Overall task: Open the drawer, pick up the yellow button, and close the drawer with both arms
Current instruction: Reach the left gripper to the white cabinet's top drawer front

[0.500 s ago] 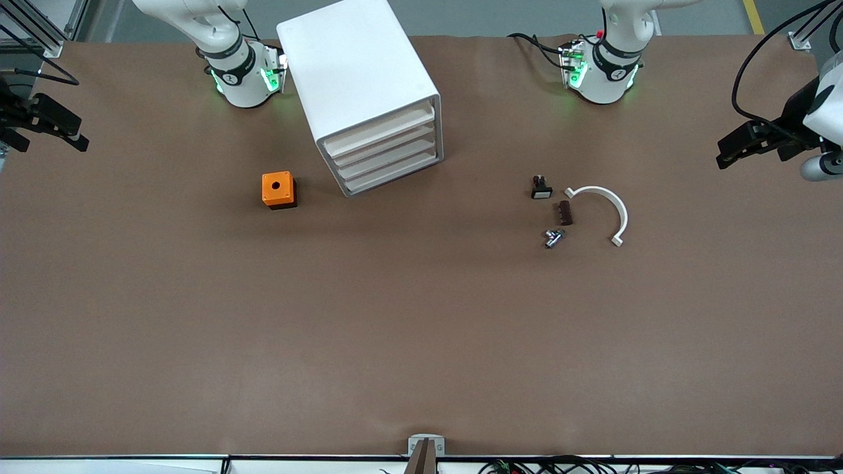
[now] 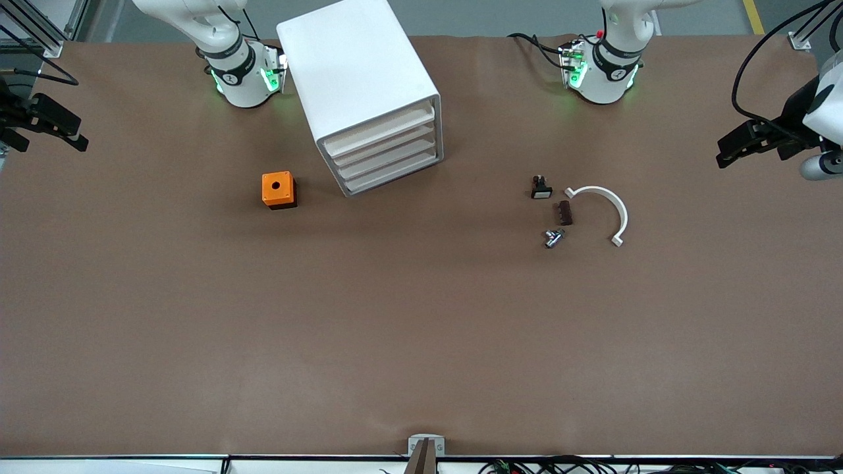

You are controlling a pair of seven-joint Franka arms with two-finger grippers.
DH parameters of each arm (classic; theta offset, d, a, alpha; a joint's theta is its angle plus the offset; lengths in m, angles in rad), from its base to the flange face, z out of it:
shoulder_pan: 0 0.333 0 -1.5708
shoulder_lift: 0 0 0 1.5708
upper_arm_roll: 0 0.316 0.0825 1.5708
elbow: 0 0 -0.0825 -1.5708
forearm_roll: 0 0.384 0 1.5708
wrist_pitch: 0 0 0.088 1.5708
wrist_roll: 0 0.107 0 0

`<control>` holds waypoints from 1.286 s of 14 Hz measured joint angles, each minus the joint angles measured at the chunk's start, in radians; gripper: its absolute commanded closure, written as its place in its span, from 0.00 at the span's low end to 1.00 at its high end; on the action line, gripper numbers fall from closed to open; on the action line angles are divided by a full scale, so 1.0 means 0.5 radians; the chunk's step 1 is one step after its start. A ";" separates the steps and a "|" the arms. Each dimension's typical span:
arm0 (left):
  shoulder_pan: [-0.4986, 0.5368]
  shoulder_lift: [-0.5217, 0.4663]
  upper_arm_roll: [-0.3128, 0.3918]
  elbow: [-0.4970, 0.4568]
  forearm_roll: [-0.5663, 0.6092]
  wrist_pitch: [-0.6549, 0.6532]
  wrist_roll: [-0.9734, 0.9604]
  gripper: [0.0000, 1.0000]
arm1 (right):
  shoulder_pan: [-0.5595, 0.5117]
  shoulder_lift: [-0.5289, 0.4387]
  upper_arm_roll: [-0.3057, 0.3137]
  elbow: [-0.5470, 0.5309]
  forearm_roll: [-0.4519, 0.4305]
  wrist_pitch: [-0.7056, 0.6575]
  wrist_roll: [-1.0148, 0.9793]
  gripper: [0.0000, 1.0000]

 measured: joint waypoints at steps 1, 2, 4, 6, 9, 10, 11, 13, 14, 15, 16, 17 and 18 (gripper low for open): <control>0.000 0.002 0.000 -0.002 0.004 -0.001 0.000 0.00 | 0.000 0.000 0.000 0.000 0.000 0.000 0.000 0.00; -0.001 0.011 -0.001 -0.011 0.017 -0.004 0.000 0.00 | 0.000 0.000 0.000 0.000 0.000 0.000 0.000 0.00; -0.005 0.062 -0.008 -0.027 0.027 -0.005 -0.017 0.00 | 0.000 0.000 -0.001 0.000 0.000 0.000 0.000 0.00; -0.023 0.150 -0.023 -0.036 0.027 -0.004 -0.141 0.00 | 0.000 0.000 -0.002 0.000 0.000 0.000 0.000 0.00; -0.129 0.327 -0.052 -0.040 0.027 0.011 -0.549 0.00 | 0.000 0.000 -0.004 0.000 0.000 0.000 0.000 0.00; -0.184 0.395 -0.057 -0.040 0.027 0.036 -0.685 0.00 | 0.000 0.000 -0.004 0.000 0.000 0.000 0.000 0.00; -0.241 0.464 -0.060 -0.039 0.027 0.076 -0.824 0.00 | 0.000 0.000 -0.005 0.000 -0.001 -0.001 0.000 0.00; -0.345 0.596 -0.064 -0.022 0.022 0.135 -1.124 0.00 | -0.001 0.000 -0.006 0.000 -0.001 0.000 0.000 0.00; -0.387 0.664 -0.066 -0.006 -0.006 0.144 -1.257 0.00 | -0.001 0.000 -0.007 0.000 -0.001 0.000 0.000 0.00; -0.432 0.734 -0.067 0.010 -0.056 0.157 -1.382 0.00 | -0.001 0.000 -0.007 0.000 -0.001 -0.001 0.000 0.00; -0.480 0.800 -0.068 0.025 -0.094 0.178 -1.535 0.00 | -0.001 0.000 -0.008 0.000 -0.001 -0.001 0.000 0.00; -0.526 0.861 -0.069 0.042 -0.131 0.191 -1.712 0.00 | -0.001 0.000 -0.008 0.000 -0.001 -0.001 0.000 0.00; -0.566 0.914 -0.070 0.055 -0.178 0.201 -1.882 0.00 | -0.001 0.000 -0.008 0.002 -0.001 0.000 0.000 0.00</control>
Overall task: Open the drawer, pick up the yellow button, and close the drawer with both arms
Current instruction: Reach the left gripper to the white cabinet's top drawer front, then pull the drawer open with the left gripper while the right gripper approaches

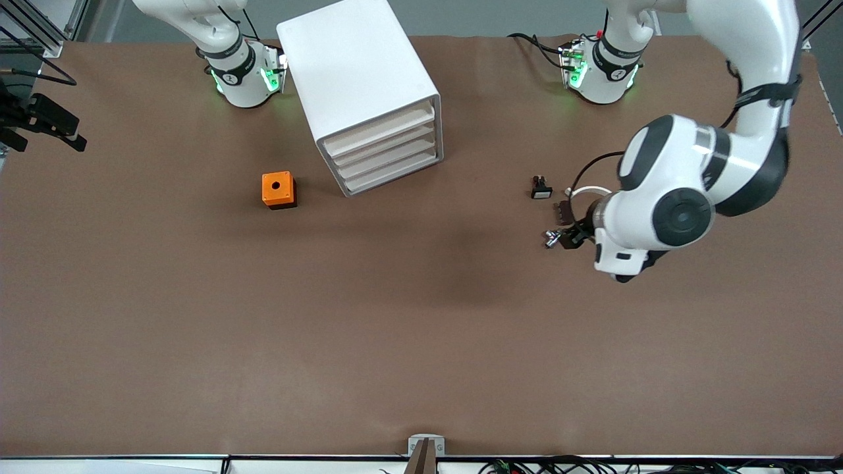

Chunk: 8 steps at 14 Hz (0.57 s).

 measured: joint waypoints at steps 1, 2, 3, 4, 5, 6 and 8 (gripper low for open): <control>-0.035 0.045 0.000 0.012 -0.061 0.008 -0.156 0.00 | 0.000 0.000 0.000 0.009 0.000 0.000 0.000 0.00; -0.065 0.085 0.000 0.026 -0.132 0.013 -0.326 0.00 | 0.000 0.000 0.000 0.026 0.000 -0.010 0.000 0.00; -0.083 0.123 0.000 0.042 -0.210 0.014 -0.505 0.00 | 0.000 0.000 0.001 0.046 0.000 -0.030 0.001 0.00; -0.095 0.161 0.000 0.055 -0.294 0.014 -0.676 0.00 | 0.000 0.000 0.001 0.060 0.000 -0.041 0.001 0.00; -0.107 0.199 0.000 0.061 -0.378 0.014 -0.833 0.00 | 0.000 0.000 0.000 0.067 0.001 -0.047 0.001 0.00; -0.117 0.237 0.000 0.065 -0.466 0.014 -0.994 0.00 | -0.001 0.006 -0.003 0.067 0.001 -0.054 0.001 0.00; -0.126 0.304 -0.001 0.066 -0.619 0.007 -1.272 0.00 | 0.000 0.066 -0.004 0.065 0.001 -0.057 0.000 0.00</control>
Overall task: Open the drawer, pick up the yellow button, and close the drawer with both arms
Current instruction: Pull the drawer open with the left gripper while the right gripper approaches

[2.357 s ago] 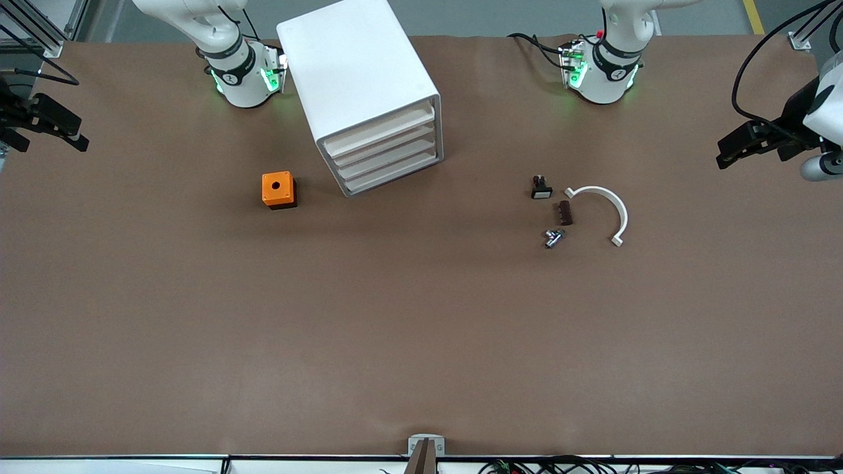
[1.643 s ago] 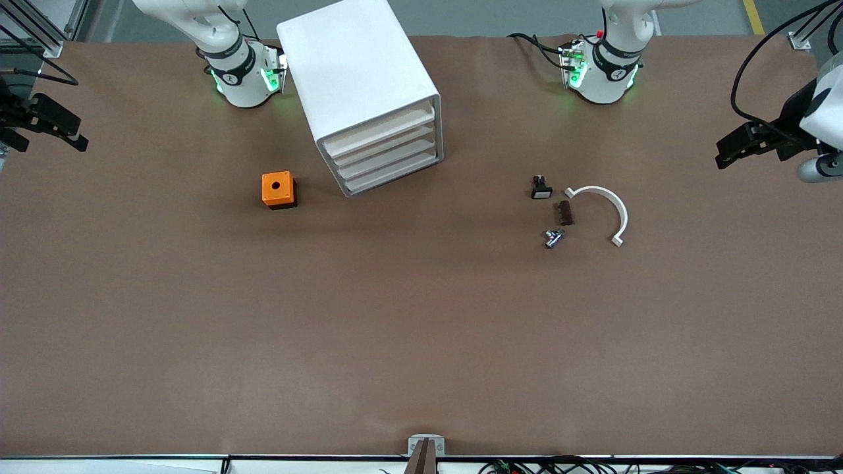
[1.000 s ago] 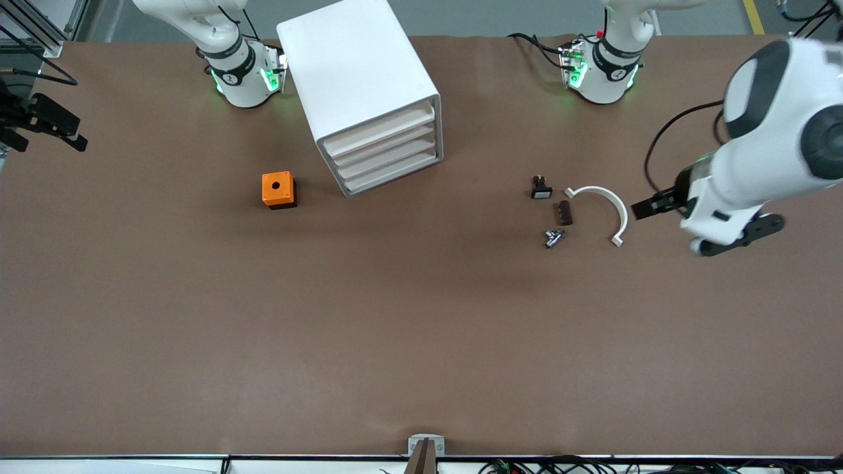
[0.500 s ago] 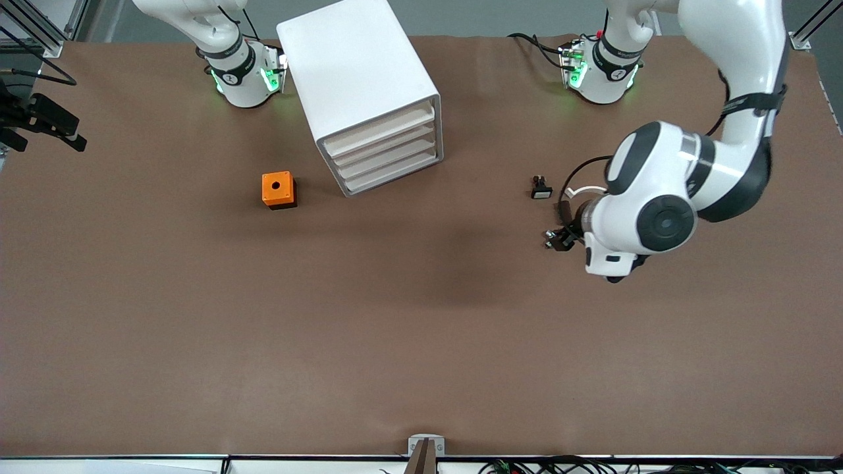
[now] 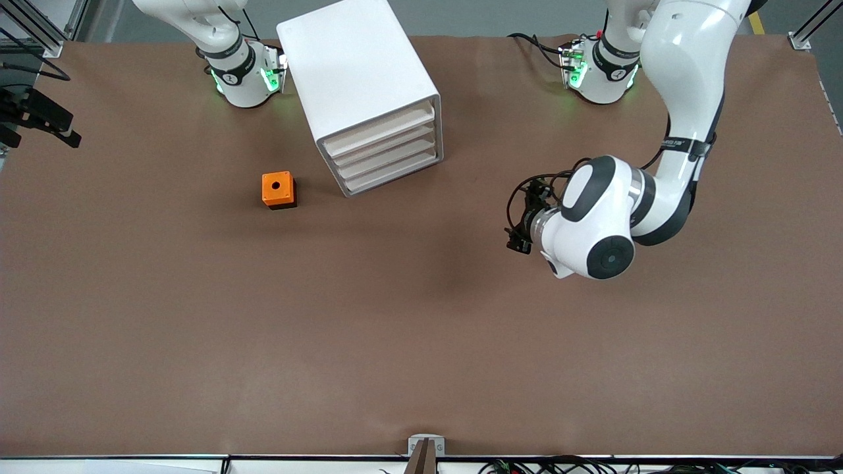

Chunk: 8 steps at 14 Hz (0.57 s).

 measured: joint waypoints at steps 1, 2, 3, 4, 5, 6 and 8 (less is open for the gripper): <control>-0.005 0.025 -0.001 0.000 -0.068 -0.022 -0.090 0.00 | 0.001 0.064 0.001 0.001 0.000 0.010 0.000 0.00; -0.017 0.046 -0.002 0.000 -0.157 -0.061 -0.167 0.01 | 0.003 0.146 0.002 0.009 0.000 0.034 -0.001 0.00; -0.035 0.068 -0.002 0.000 -0.263 -0.103 -0.254 0.03 | 0.003 0.237 0.003 0.034 -0.001 0.057 -0.001 0.00; -0.053 0.095 -0.001 0.000 -0.386 -0.133 -0.344 0.07 | 0.002 0.320 0.002 0.062 -0.002 0.065 -0.001 0.00; -0.064 0.127 -0.001 0.000 -0.525 -0.145 -0.432 0.09 | -0.003 0.395 -0.001 0.082 -0.003 0.066 -0.001 0.00; -0.069 0.161 -0.001 0.000 -0.666 -0.147 -0.522 0.09 | -0.011 0.459 -0.004 0.098 -0.004 0.067 -0.001 0.00; -0.071 0.232 -0.001 0.001 -0.907 -0.150 -0.709 0.16 | -0.028 0.526 -0.011 0.128 -0.005 0.068 -0.001 0.00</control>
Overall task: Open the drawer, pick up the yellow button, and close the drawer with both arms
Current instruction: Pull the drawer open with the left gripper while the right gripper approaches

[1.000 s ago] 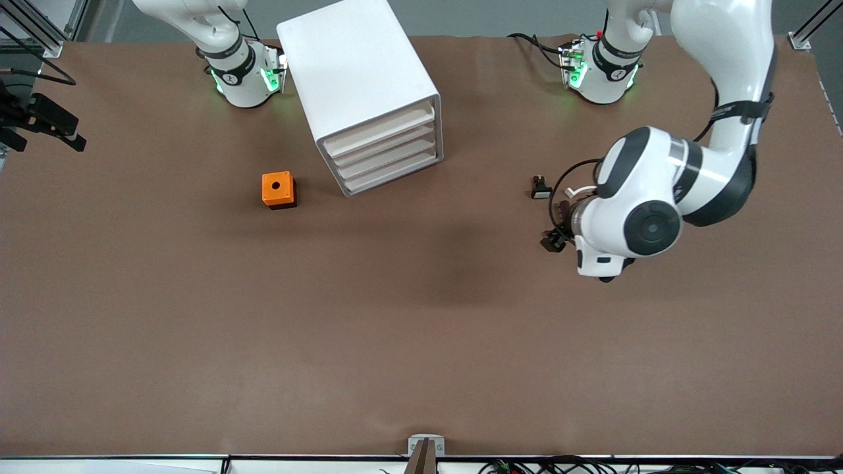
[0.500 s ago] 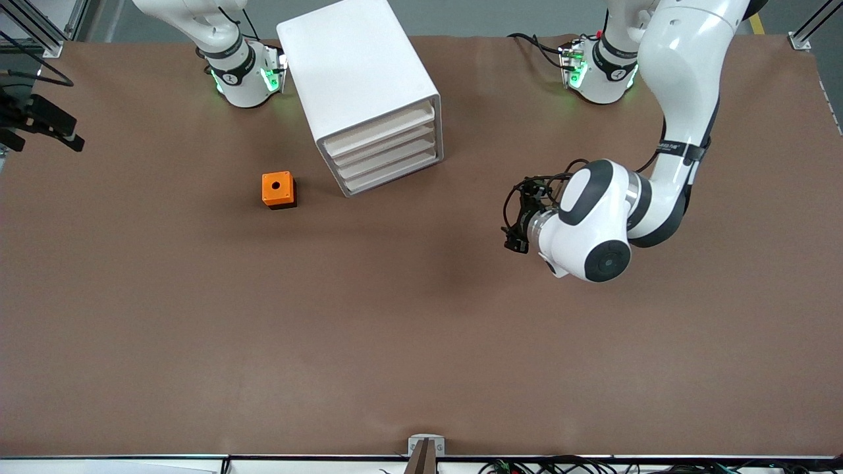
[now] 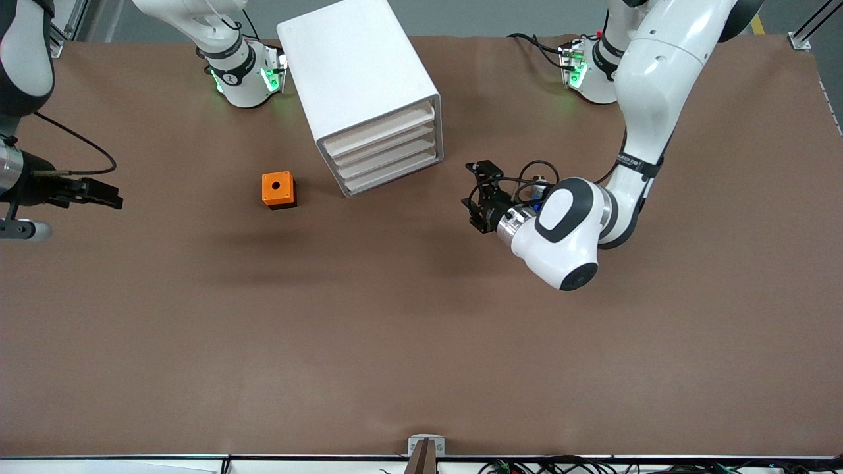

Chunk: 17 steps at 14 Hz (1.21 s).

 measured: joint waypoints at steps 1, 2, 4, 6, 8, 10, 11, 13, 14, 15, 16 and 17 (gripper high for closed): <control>-0.006 0.033 -0.001 0.001 -0.098 -0.003 -0.073 0.19 | -0.002 0.007 -0.002 0.009 0.000 -0.002 0.000 0.00; -0.021 0.060 -0.001 0.001 -0.194 -0.006 -0.143 0.25 | 0.000 0.006 0.000 0.017 0.000 -0.010 0.017 0.00; -0.067 0.096 -0.002 0.004 -0.335 -0.008 -0.299 0.26 | 0.018 0.005 0.010 0.037 0.003 -0.032 0.197 0.00; -0.136 0.113 -0.003 0.005 -0.383 -0.011 -0.443 0.26 | 0.097 0.005 0.021 0.044 0.005 -0.050 0.465 0.00; -0.227 0.121 -0.004 0.010 -0.413 -0.012 -0.558 0.38 | 0.212 0.005 0.034 0.045 0.008 -0.080 0.738 0.00; -0.296 0.141 -0.003 0.011 -0.462 -0.012 -0.616 0.39 | 0.321 0.005 0.039 0.045 0.009 -0.084 0.980 0.00; -0.317 0.153 -0.003 0.011 -0.486 -0.012 -0.632 0.39 | 0.371 0.005 0.039 0.045 0.010 -0.084 1.102 0.00; -0.359 0.171 -0.004 0.012 -0.510 -0.012 -0.644 0.41 | 0.451 0.005 0.039 0.045 0.010 -0.084 1.287 0.00; -0.387 0.177 -0.004 0.012 -0.518 -0.012 -0.649 0.45 | 0.485 0.005 0.040 0.045 0.011 -0.084 1.348 0.00; -0.413 0.181 -0.004 0.013 -0.532 -0.012 -0.653 0.48 | 0.517 0.005 0.040 0.045 0.012 -0.084 1.401 0.00; -0.437 0.183 -0.004 0.013 -0.548 -0.012 -0.654 0.49 | 0.553 0.005 0.039 0.045 0.013 -0.083 1.455 0.00; -0.458 0.183 -0.003 0.013 -0.557 -0.012 -0.656 0.51 | 0.592 0.005 0.040 0.045 0.014 -0.079 1.511 0.00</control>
